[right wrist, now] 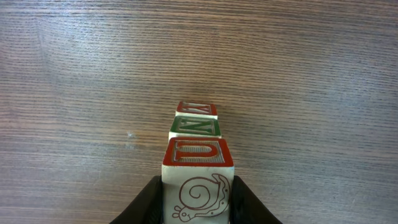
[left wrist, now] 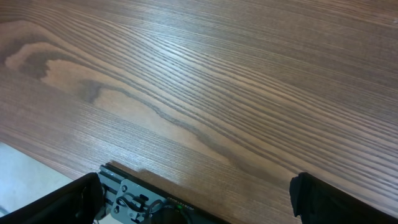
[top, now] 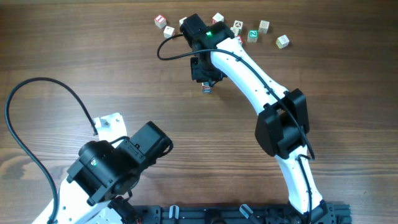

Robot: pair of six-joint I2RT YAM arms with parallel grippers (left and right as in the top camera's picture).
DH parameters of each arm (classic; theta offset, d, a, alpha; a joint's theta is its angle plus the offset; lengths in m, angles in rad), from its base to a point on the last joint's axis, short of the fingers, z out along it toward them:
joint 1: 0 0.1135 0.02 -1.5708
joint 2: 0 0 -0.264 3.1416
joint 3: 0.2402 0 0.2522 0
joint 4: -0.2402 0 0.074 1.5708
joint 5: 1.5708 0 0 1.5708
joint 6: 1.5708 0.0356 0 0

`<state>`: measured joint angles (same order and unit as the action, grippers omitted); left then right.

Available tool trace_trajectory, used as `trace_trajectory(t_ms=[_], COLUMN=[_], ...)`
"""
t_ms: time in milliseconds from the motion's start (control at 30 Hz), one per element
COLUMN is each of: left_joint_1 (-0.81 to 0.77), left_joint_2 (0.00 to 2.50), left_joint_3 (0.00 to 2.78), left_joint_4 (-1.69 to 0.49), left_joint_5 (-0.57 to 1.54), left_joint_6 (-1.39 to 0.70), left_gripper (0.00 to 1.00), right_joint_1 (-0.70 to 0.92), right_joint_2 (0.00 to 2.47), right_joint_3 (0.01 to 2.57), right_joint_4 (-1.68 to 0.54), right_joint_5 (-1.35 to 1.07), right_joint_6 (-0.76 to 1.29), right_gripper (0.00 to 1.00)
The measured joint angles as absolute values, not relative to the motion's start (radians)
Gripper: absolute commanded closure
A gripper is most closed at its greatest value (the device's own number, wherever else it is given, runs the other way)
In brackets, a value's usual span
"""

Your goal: Form a tower

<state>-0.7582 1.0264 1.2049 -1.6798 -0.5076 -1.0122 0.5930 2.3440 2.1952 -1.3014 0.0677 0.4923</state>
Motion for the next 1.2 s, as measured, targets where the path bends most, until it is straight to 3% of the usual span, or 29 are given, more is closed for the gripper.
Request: trace_trajectory(t_ms=[100,833,933,1100,1200], left_joint_1=[-0.758,-0.758,-0.758,-0.758,-0.758], left_joint_2=[1.026,1.026,1.026,1.026,1.026], left_joint_3=[1.205,1.205,1.205,1.205,1.205], left_joint_4=[-1.680,-1.679,-1.679,-1.679,-1.679], left_joint_5=[-0.508,-0.508,-0.508,-0.508,-0.508], left_joint_6=[-1.012,-1.012,-1.012,-1.012,-1.012], left_gripper=[0.00,0.00,0.00,0.00,0.00], right_joint_1=[0.593,0.593,0.593,0.593,0.593], right_joint_2=[2.344,2.344,2.344,2.344,2.344], right_joint_3=[2.195,2.195,2.195,2.195,2.195], right_joint_4=[-1.301,-1.301,-1.301,-1.297,-1.298], right_joint_5=[0.067,0.067,0.067,0.060,0.059], right_joint_6=[0.493,0.496,0.495,0.497,0.499], right_gripper=[0.87,0.54,0.46,0.20,0.20])
